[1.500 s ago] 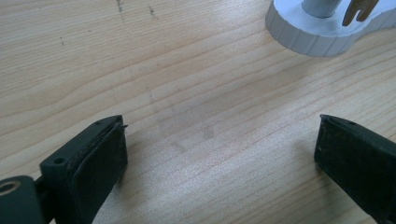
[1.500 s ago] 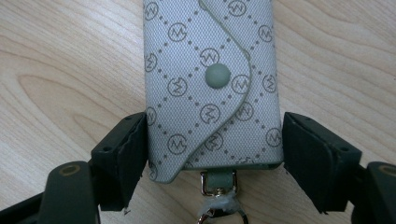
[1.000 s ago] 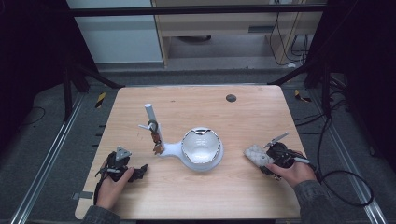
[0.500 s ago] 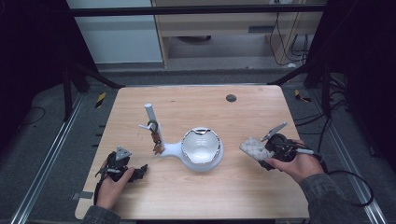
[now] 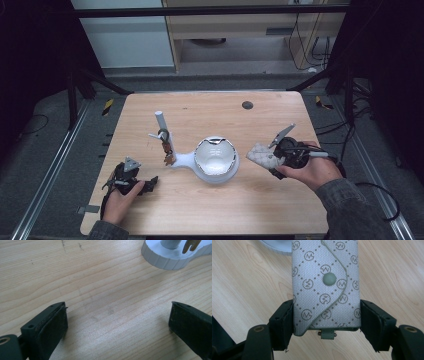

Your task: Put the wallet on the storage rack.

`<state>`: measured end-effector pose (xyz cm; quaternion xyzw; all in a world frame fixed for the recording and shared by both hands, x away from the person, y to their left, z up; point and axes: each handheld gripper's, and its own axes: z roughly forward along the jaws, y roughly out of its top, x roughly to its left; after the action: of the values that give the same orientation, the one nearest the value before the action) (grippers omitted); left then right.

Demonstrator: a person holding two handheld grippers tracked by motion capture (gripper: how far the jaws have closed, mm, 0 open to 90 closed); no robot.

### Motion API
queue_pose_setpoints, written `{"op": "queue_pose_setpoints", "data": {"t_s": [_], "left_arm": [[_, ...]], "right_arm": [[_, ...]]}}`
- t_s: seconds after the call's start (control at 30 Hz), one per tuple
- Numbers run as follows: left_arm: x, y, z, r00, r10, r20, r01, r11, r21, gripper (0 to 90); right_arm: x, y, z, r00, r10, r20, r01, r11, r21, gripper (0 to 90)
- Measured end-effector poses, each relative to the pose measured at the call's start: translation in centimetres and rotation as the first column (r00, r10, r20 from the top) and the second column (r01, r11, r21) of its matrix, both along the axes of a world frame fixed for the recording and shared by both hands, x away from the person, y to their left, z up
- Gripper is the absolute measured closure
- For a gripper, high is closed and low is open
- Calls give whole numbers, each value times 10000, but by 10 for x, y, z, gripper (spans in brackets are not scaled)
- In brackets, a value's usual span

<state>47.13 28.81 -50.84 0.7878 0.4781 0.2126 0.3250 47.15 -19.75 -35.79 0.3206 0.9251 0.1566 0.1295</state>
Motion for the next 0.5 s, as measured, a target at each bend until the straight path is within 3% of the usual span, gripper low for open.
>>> {"op": "queue_pose_setpoints", "data": {"t_s": [0.5], "left_arm": [[0, 0, 0, 10000, 0, -1, 0, 10000, -3, 15]], "right_arm": [[-5, 25, 21, 9973, 719, 145, -715, 9971, -259, 319]]}}
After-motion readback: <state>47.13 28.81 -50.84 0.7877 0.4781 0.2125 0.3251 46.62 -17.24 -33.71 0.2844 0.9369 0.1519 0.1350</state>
